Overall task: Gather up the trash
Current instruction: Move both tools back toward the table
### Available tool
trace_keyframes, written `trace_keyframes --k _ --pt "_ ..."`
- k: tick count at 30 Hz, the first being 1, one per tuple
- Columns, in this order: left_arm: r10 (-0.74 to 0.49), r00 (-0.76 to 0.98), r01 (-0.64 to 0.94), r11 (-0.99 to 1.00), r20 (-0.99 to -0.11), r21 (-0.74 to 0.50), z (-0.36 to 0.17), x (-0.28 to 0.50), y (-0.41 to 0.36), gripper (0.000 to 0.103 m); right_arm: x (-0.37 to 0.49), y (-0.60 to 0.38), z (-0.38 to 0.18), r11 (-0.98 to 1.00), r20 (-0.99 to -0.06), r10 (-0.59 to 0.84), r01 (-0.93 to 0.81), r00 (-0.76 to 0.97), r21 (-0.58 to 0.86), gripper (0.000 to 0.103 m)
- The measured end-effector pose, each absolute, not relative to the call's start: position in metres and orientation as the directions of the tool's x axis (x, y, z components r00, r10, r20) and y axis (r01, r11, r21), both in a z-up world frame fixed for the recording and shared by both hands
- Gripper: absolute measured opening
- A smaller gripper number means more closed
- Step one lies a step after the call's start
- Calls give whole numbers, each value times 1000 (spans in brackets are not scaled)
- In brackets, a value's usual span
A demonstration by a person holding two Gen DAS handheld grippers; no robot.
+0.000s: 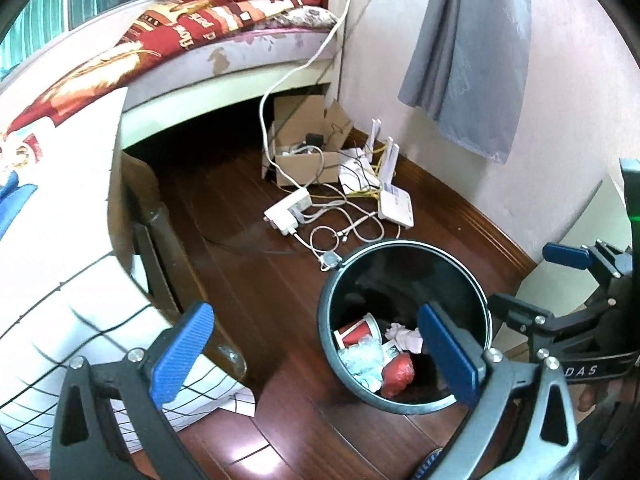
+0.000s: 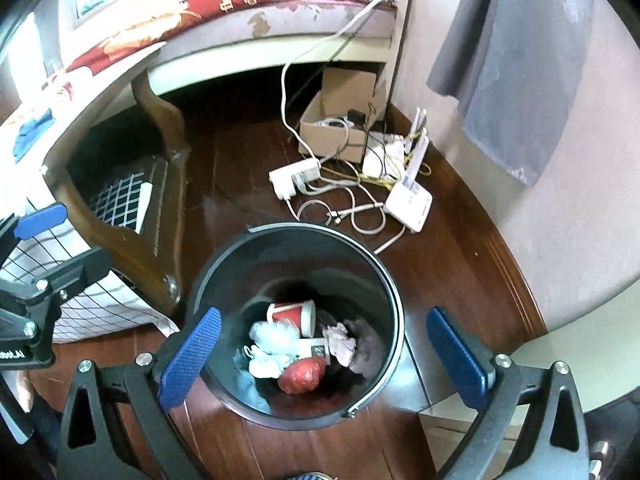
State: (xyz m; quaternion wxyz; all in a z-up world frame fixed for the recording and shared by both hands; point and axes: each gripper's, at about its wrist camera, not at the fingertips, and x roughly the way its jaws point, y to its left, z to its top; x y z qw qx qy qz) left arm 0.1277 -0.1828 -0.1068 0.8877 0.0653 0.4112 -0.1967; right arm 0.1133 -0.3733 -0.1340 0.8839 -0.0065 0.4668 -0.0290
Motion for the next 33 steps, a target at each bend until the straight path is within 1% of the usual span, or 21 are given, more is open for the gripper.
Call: trace_keyframes --k 7,20,28,33 --pt "-282 628 365 930 -725 -45 -86 121 -158 103 110 -351 -115 999 -802 -35 13 597 -34 103" --pt "-200 696 249 968 -689 -30 -64 113 -98 103 115 -294 -88 995 -750 34 -90 660 -33 103" --pt "-136 738 161 987 -661 -23 -51 109 -50 103 122 -253 -65 985 -693 109 -171 713 -20 103" --pt "-100 757 95 995 -645 -42 -44 107 -7 103 130 -210 -44 968 -629 190 -249 754 -7 103"
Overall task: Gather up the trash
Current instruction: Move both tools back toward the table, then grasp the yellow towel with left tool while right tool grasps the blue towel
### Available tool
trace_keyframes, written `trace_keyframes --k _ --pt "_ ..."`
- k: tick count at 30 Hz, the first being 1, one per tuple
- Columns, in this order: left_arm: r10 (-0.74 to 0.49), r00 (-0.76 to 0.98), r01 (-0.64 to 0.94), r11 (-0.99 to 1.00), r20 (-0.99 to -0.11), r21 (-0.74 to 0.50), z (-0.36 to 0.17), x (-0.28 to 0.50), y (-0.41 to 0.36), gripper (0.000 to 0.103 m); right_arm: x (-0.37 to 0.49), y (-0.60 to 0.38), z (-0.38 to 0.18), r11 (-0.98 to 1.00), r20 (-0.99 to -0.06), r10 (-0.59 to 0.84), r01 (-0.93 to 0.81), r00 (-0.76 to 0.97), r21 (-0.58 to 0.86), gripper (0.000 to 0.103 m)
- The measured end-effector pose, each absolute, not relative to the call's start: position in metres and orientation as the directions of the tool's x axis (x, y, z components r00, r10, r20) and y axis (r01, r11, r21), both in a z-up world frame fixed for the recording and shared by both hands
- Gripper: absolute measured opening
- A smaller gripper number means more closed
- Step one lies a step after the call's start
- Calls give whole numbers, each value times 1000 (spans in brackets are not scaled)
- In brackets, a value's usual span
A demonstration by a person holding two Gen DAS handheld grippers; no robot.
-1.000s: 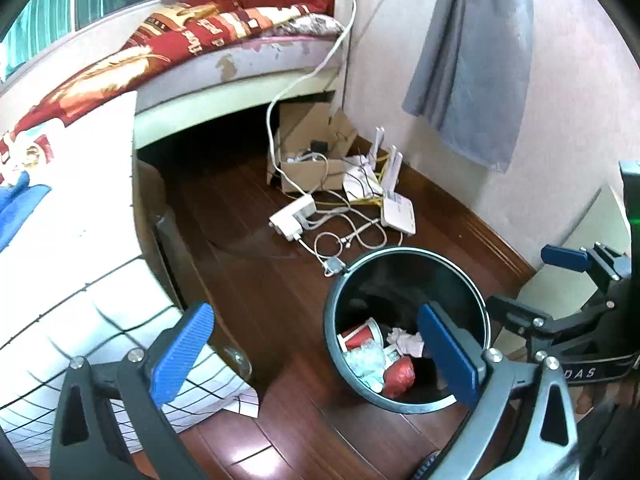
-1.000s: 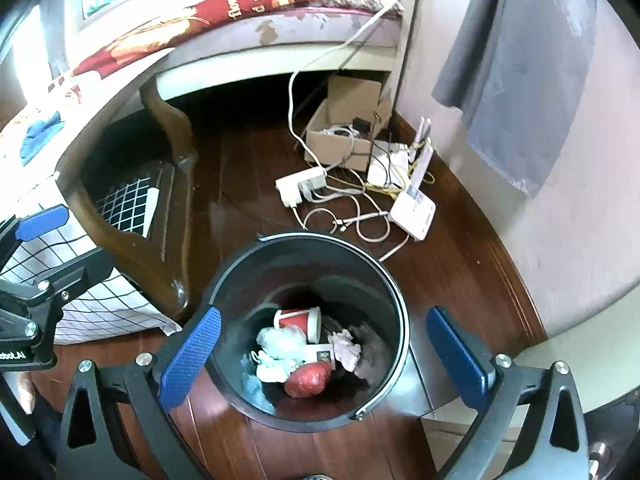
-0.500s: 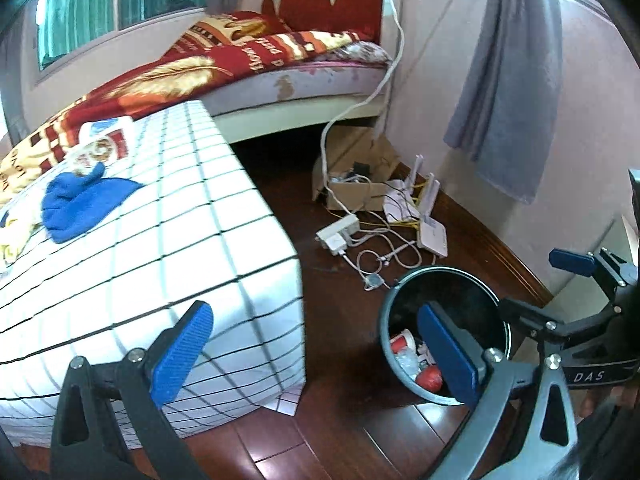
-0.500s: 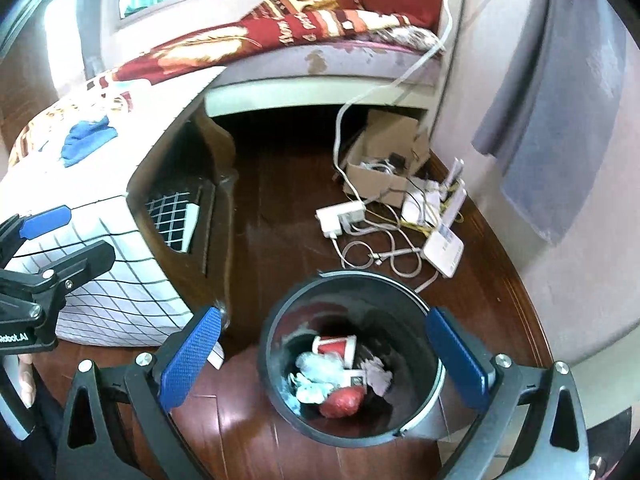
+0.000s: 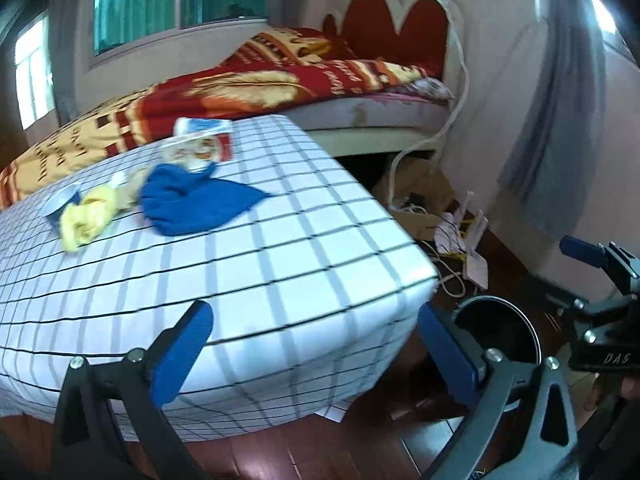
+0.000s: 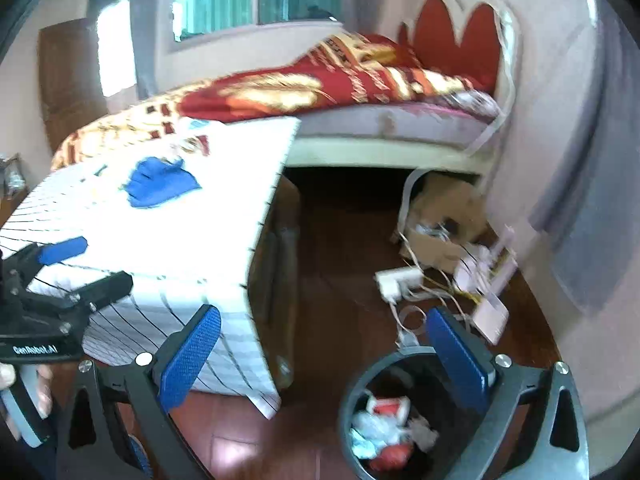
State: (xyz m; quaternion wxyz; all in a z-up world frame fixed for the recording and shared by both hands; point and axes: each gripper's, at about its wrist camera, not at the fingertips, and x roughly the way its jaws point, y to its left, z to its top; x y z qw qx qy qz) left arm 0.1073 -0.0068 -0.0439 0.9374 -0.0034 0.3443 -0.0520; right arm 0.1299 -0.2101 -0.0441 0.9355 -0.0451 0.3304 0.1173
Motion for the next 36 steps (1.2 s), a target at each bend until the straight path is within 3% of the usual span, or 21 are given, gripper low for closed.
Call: trace_keyframes --k 17,26,30,36 --pt "134 776 -237 967 -616 -88 -42 119 168 101 193 -40 -30 865 -613 381 -500 693 -28 103" --pt "156 756 -241 969 -636 -48 -54 173 203 96 252 34 -39 805 -634 444 -592 633 -28 103" --pt "134 742 -213 976 -657 -42 -61 200 207 91 281 60 -54 792 -676 448 -611 585 -4 95" --pt "107 726 -177 984 -679 -35 -65 230 213 89 312 84 -70 772 -723 435 -635 537 -7 94"
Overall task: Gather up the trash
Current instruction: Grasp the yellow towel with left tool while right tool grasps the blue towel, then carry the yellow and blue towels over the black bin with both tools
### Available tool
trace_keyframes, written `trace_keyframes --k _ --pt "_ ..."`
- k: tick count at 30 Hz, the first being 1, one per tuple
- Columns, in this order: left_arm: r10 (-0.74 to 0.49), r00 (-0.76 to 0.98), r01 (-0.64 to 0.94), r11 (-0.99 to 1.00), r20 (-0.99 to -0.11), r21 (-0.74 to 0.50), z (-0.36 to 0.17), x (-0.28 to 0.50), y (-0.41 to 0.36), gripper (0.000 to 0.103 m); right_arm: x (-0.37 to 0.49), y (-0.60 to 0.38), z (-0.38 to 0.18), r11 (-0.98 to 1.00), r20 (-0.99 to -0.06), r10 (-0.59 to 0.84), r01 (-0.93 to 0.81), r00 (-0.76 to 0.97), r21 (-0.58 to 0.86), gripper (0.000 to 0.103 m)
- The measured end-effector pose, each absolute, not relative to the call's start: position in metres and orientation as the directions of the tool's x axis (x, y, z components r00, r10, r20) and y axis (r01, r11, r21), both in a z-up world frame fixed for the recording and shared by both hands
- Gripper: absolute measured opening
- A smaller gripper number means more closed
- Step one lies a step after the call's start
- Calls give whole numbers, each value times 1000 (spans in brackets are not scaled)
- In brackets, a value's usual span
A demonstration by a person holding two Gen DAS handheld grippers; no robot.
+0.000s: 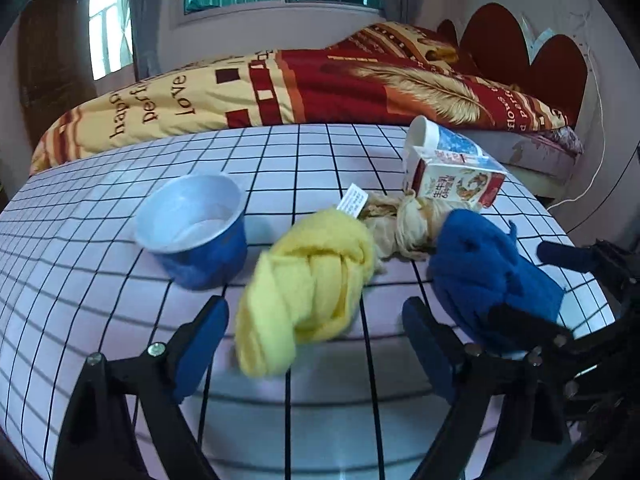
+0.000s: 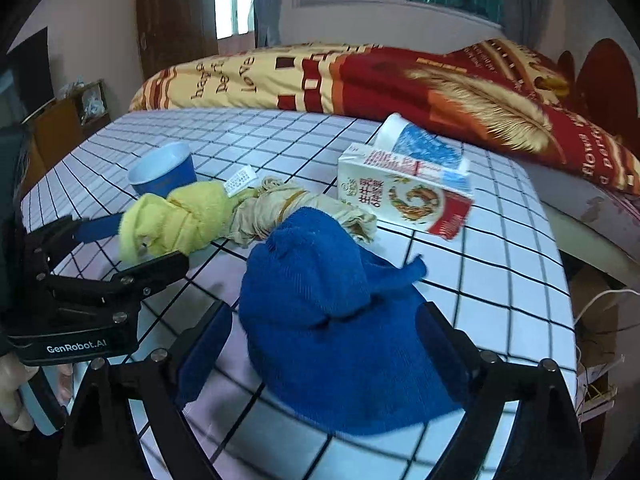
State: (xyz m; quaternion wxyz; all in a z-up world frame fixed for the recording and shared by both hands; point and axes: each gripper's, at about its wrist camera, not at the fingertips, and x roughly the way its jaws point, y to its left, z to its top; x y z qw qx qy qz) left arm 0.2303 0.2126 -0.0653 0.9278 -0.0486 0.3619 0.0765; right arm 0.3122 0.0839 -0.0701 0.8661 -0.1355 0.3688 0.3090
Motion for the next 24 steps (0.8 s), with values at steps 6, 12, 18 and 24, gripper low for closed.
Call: trace_keyframes --k 6,12,18,24 --pt "57 691 -152 986 -721 -68 -69 242 215 84 328 87 -77 773 -757 427 -633 494 23 84" --pt "51 642 -168 983 -765 -76 -77 252 217 58 324 84 -83 777 -777 410 -629 477 24 47" --pt "27 662 -160 982 -749 -105 -73 232 217 31 308 68 -77 796 -775 395 -604 494 21 18" --pt "11 709 -160 976 -705 -145 -63 204 209 29 288 37 -63 822 -739 409 -568 535 43 14"
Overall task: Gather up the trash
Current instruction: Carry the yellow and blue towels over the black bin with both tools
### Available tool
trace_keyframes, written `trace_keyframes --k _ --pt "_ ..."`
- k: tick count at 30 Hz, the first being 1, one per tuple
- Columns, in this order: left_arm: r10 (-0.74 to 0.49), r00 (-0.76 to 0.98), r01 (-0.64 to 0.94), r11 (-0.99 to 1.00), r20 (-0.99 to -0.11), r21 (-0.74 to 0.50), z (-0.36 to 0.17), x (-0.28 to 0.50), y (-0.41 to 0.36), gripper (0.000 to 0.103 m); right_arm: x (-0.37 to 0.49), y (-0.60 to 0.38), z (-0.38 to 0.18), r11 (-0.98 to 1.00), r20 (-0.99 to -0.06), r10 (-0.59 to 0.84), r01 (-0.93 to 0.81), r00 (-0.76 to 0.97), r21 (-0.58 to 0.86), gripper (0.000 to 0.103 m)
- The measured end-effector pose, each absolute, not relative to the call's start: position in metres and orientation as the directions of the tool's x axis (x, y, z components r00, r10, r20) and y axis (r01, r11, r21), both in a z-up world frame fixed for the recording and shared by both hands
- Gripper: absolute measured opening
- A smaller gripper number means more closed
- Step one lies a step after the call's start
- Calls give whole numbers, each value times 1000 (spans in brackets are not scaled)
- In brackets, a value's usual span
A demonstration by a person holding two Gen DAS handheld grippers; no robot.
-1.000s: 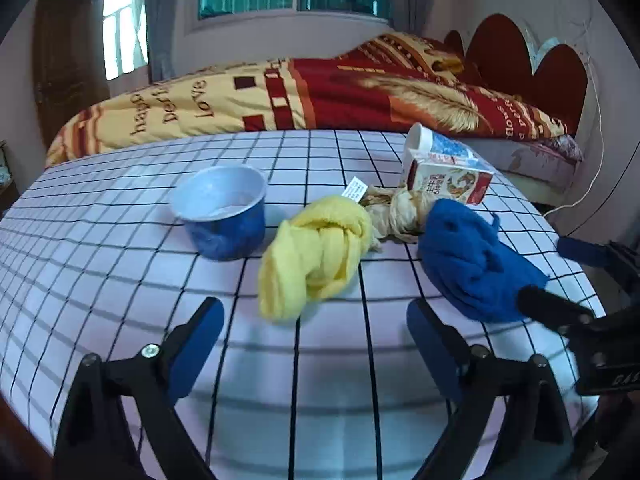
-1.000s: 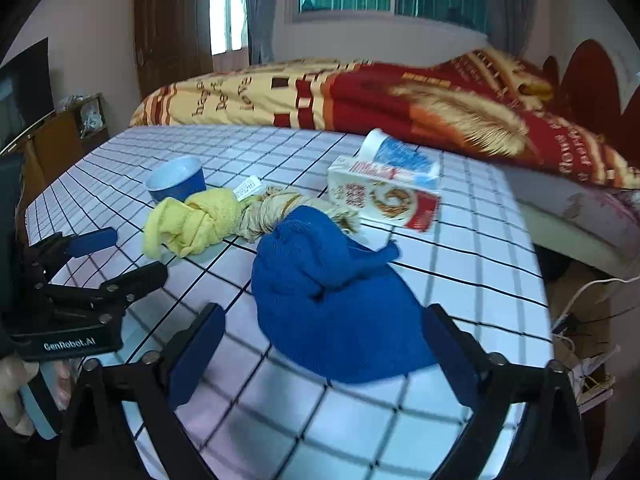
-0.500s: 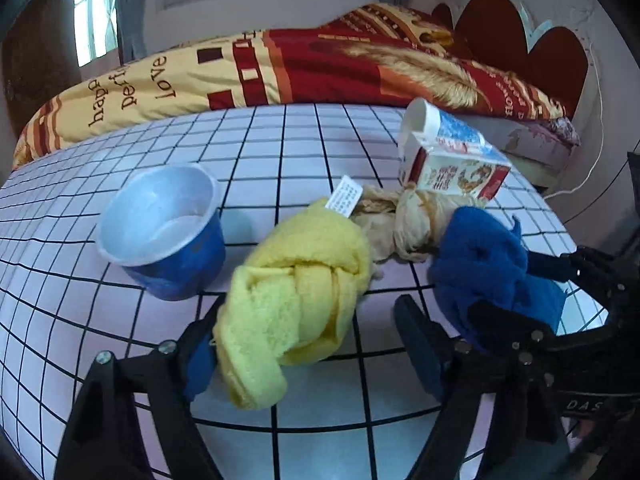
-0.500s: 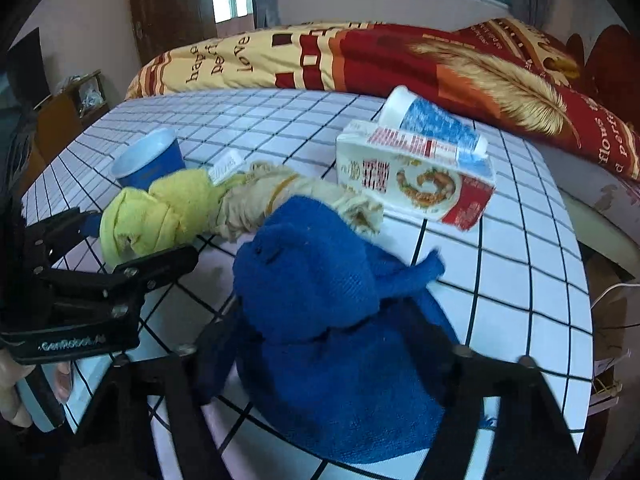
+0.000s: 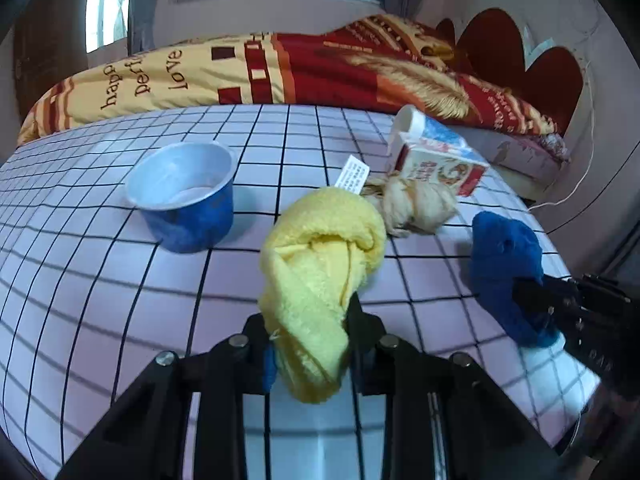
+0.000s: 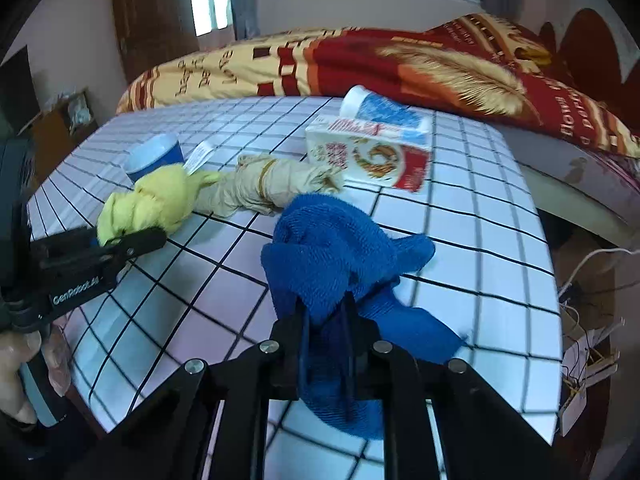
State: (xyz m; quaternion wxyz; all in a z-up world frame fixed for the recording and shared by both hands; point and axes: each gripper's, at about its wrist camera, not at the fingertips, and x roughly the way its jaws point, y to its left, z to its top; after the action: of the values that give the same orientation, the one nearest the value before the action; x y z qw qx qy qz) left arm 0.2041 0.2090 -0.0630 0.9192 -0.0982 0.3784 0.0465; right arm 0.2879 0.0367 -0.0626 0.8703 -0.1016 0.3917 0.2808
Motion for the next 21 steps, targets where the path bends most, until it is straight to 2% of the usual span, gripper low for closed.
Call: trace_keyframes --k 9,21 --pt "4 739 -135 981 -674 -142 -45 165 181 29 247 -20 -32 855 -660 428 -514 617 74 14" --pt "-127 742 45 989 -659 -139 -37 157 90 29 201 -116 -19 916 -625 352 -392 697 79 14"
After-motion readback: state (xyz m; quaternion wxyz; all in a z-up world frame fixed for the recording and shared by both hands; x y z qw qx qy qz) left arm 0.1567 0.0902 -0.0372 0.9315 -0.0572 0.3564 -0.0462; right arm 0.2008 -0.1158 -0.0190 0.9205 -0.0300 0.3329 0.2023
